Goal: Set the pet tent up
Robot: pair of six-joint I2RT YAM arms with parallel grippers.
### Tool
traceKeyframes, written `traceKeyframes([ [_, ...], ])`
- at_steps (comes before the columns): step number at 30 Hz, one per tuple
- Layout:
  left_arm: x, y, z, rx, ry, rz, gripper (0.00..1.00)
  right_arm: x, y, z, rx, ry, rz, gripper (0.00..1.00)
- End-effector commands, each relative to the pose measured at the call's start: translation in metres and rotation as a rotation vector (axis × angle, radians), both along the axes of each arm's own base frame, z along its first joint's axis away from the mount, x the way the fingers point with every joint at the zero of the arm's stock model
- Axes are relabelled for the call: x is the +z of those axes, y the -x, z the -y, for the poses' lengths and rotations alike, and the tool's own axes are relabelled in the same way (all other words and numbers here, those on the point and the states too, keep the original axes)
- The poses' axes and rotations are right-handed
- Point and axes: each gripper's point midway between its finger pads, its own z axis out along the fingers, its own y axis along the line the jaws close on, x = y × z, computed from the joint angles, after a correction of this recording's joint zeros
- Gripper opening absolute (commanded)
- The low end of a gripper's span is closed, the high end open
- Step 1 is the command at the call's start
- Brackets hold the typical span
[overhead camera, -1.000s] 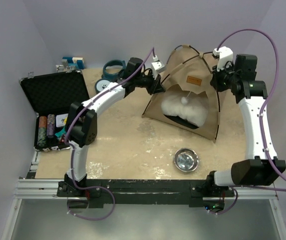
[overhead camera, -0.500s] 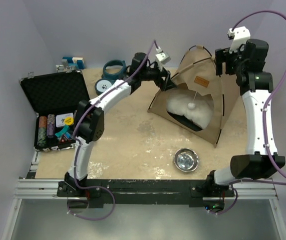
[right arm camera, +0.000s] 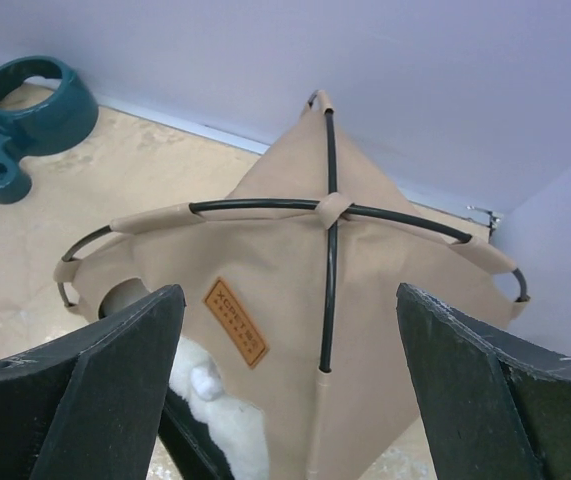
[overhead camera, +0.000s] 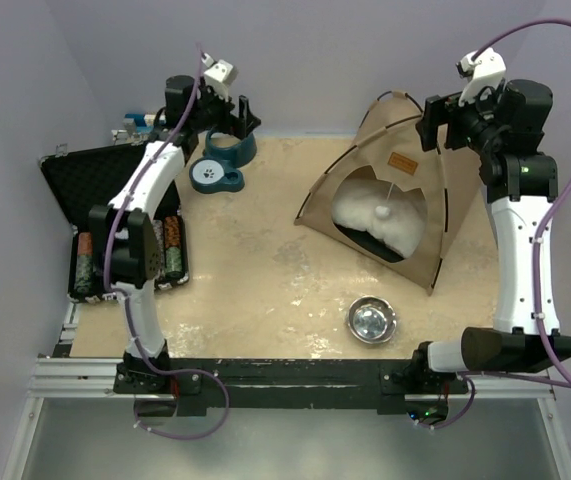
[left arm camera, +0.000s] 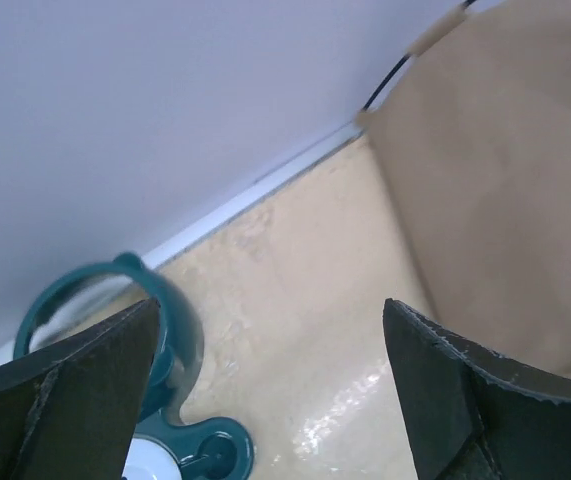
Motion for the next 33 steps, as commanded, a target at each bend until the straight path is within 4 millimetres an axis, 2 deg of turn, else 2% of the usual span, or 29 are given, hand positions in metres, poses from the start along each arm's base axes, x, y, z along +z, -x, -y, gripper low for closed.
traceKeyframes([
  [1, -0.097, -0.050, -0.021, 0.090, -0.119, -0.143, 0.97, -0.004, -0.004, -0.009, 0.045, -0.027, -0.010, 0.90],
  [5, -0.118, -0.083, -0.026, 0.139, -0.140, -0.098, 0.97, -0.009, 0.000, -0.007, 0.038, -0.015, -0.023, 0.90],
  [9, -0.145, -0.098, -0.027, 0.133, -0.177, -0.083, 0.97, -0.017, 0.004, -0.006, 0.035, -0.010, -0.042, 0.91],
  [14, -0.193, -0.094, -0.025, 0.059, -0.259, -0.145, 0.93, -0.017, 0.004, -0.003, 0.018, 0.001, -0.042, 0.91],
  [20, -0.220, -0.074, -0.035, 0.021, -0.366, -0.208, 0.85, -0.019, -0.001, -0.002, 0.019, 0.002, -0.048, 0.90],
  [22, -0.227, -0.063, -0.040, 0.013, -0.393, -0.245, 0.77, -0.020, -0.004, -0.002, 0.020, 0.001, -0.051, 0.91],
  [25, -0.214, -0.044, -0.040, 0.026, -0.369, -0.281, 0.46, -0.021, -0.007, -0.003, 0.024, -0.003, -0.055, 0.90],
  [29, -0.192, -0.015, -0.031, 0.140, -0.302, -0.327, 0.33, -0.024, -0.009, -0.004, 0.028, -0.011, -0.062, 0.90],
  [31, -0.189, -0.002, -0.026, 0.224, -0.272, -0.374, 0.26, -0.025, -0.010, -0.005, 0.033, -0.015, -0.062, 0.90],
  [33, -0.193, 0.006, -0.030, 0.428, -0.234, -0.462, 0.00, -0.026, -0.010, -0.006, 0.034, -0.024, -0.066, 0.90],
])
